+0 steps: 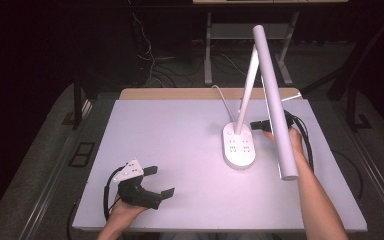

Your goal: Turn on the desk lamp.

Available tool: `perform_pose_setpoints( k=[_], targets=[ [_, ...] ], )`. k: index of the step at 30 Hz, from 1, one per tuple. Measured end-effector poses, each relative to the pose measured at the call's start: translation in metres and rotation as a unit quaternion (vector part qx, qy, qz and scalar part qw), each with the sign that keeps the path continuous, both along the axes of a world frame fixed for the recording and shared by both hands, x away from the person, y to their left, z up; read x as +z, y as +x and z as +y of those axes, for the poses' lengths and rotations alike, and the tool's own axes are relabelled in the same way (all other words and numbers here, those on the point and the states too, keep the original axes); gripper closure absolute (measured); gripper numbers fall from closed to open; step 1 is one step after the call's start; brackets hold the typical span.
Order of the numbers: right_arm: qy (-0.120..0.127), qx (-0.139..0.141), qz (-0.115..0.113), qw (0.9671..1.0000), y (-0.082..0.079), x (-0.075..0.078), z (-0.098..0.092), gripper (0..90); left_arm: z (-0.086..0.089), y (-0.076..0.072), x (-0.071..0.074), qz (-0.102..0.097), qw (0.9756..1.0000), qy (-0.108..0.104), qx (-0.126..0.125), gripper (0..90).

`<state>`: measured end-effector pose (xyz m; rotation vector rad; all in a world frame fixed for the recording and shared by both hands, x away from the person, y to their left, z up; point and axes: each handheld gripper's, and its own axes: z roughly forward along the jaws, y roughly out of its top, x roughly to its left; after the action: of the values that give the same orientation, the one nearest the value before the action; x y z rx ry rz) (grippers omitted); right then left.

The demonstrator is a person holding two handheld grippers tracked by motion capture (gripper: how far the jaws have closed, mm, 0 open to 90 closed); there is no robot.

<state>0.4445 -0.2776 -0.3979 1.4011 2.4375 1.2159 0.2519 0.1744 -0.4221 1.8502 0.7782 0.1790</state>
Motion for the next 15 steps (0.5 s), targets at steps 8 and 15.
perform_pose_setpoints(
  k=[8,15],
  targets=[
    [0.007,0.005,-0.012,0.9999,-0.014,0.013,-0.008,89.6,0.000,0.000,0.000,0.001,1.0000,-0.001,0.000,0.0],
    [0.022,0.017,-0.022,0.9994,-0.038,0.021,-0.010,89.4,-0.001,0.000,0.000,0.001,1.0000,0.000,-0.001,0.0]
  ],
)
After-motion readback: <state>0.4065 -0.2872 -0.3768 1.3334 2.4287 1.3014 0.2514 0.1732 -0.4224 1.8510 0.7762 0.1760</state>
